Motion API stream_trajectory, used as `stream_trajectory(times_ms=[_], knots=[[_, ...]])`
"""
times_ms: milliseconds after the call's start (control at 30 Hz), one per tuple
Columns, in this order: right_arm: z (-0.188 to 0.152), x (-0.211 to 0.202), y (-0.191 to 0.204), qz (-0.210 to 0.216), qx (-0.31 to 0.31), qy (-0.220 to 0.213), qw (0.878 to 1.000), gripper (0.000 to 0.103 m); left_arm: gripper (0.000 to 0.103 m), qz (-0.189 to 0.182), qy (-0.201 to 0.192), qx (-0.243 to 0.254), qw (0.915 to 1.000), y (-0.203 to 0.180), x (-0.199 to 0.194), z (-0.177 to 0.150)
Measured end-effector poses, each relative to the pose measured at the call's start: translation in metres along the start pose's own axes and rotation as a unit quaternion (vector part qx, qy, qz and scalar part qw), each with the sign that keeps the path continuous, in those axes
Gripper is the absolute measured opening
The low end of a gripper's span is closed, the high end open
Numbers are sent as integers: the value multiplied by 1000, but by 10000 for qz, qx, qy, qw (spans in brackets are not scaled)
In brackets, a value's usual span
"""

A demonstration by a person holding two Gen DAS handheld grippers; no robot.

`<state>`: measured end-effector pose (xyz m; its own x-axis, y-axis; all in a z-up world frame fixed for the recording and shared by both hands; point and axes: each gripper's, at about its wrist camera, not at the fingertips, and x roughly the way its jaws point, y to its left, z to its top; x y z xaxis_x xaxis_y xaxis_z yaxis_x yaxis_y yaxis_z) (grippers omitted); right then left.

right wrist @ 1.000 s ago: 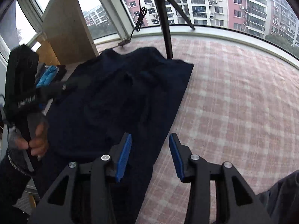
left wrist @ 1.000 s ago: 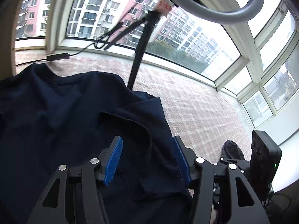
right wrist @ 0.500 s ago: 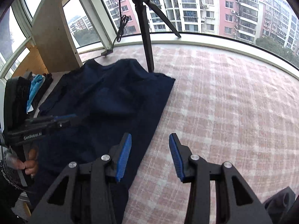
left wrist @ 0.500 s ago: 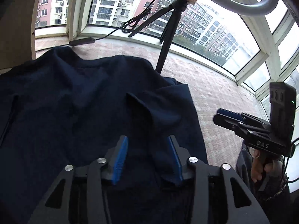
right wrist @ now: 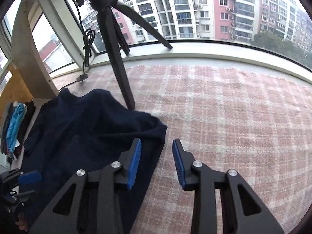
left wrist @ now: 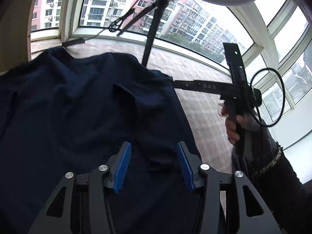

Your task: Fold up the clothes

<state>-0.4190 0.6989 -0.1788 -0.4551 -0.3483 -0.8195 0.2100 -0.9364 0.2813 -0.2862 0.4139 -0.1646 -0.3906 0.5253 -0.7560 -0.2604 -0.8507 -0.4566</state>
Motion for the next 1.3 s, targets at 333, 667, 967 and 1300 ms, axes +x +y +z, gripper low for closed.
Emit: stream_trajectory(times_ms=[333,667,967,1300], knots=[[17,24,-24,223,405,275,9986,41,46,-567,586,-358,9960,-53,68,-38],[29,32,-21,449,65,350,9984,3,35,-1017,126,-347,9941,-67,85,-30],[27,24,-45,-367,192,-54,9991,2,38,-947,393,-259,9944,-66,91,-35],[-17,-19,10,568,-683,102,9960,5,39,-354,77,-498,9981,11,-34,-66]])
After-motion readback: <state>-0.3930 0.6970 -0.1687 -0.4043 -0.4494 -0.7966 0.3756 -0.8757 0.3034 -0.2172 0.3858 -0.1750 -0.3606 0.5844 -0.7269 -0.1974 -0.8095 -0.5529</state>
